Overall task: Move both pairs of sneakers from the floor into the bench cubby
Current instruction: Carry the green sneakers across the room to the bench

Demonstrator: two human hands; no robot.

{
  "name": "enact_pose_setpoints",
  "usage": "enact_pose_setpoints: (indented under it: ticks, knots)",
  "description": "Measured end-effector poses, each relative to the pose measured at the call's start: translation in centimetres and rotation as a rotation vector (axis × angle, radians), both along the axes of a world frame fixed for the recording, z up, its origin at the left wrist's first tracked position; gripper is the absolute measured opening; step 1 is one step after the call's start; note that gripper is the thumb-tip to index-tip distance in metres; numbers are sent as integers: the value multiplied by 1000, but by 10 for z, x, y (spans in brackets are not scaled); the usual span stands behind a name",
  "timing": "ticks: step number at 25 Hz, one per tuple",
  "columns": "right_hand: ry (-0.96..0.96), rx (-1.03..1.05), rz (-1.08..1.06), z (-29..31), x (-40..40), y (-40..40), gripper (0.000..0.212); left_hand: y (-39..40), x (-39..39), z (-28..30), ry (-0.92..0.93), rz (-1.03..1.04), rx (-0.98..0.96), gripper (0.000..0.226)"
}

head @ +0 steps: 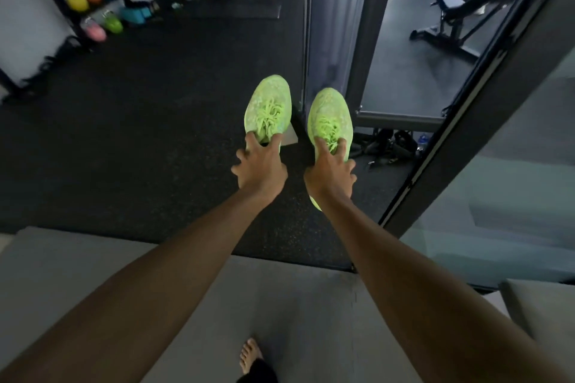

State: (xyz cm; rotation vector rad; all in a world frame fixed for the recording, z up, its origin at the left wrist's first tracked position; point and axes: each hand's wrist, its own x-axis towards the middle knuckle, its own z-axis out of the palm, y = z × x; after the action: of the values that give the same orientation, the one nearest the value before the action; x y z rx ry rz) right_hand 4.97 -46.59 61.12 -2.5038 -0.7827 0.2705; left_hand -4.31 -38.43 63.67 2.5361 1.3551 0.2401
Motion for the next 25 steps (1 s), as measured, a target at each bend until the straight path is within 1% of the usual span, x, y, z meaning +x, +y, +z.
enact_pose_setpoints:
  ticks: [2, 4, 6, 8, 11, 13, 16, 18, 21, 25]
  knots:
    - [18, 11, 30, 10, -23, -37, 75, -33, -23, 12, 20, 14, -25, 56]
    - [26, -31, 29, 16, -44, -83, 75, -71, -43, 20, 78, -2, -108, 56]
    - [61, -81, -11, 16, -59, -128, 74, -109, -56, 19, 117, -40, -176, 56]
    - [106, -109, -81, 10, -69, -174, 73, -150, -61, 12, 150, -116, -191, 54]
    - [152, -96, -256, 5, -79, -250, 69, -216, -47, 2, 184, -311, -211, 54]
    - [167, -79, -391, 5, -87, -303, 71, -266, -31, 0, 184, -474, -188, 55]
    - [169, -44, -617, 16, -102, -396, 72, -361, -17, 3, 156, -716, -160, 54]
    - [154, -14, -768, 22, -115, -466, 70, -432, -15, 2, 117, -881, -154, 53]
    - [126, 13, -988, 32, -144, -586, 69, -557, -21, 4, 125, -1118, -139, 53]
    - [108, 53, -1281, 36, -193, -758, 71, -742, -51, 5, 137, -1391, -140, 58]
